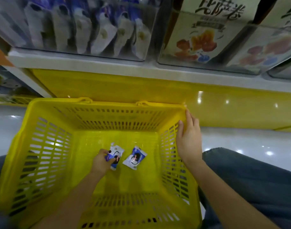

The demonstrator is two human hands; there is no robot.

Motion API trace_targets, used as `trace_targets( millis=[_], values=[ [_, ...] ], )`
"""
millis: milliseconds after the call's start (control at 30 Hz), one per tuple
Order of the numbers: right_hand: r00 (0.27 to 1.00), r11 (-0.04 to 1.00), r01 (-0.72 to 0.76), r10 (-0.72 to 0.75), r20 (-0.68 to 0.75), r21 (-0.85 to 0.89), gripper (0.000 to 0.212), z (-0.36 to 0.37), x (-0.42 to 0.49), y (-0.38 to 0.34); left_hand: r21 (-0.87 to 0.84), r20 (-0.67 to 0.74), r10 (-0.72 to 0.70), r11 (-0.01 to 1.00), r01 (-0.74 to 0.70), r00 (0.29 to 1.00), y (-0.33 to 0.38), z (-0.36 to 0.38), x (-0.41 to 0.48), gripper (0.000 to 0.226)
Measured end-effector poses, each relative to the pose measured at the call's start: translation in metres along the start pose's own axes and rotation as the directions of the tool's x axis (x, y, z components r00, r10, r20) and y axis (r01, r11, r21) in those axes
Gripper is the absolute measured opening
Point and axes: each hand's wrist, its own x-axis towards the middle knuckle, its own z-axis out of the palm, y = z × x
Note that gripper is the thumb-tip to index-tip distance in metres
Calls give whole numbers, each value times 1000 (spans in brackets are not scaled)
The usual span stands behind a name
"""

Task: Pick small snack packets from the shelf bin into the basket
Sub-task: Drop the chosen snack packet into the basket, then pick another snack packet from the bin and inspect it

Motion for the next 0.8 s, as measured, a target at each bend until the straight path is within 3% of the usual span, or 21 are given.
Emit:
trace_targets(
  millis=[267,400,567,667,800],
  values=[
    [998,999,33,-34,-43,-40,49,6,0,4,130,34,-2,992,-2,999,-18,15,11,37],
    [998,997,43,-46,-37,-57,49,6,0,4,297,101,62,951,-89,993,-14,7,5,35],
    [999,993,20,-16,38,-115,52,-2,-3,-6,627,177,254,716,-307,951,14,-23,-13,42],
    [985,959,16,33,167,-283,55,-9,-1,-18,708,124,448,585,-396,885,52,-50,-30,39],
    [904,844,93,150,399,-528,49,-29,4,-41,733,47,653,491,-470,756,108,-94,-66,37]
  ],
)
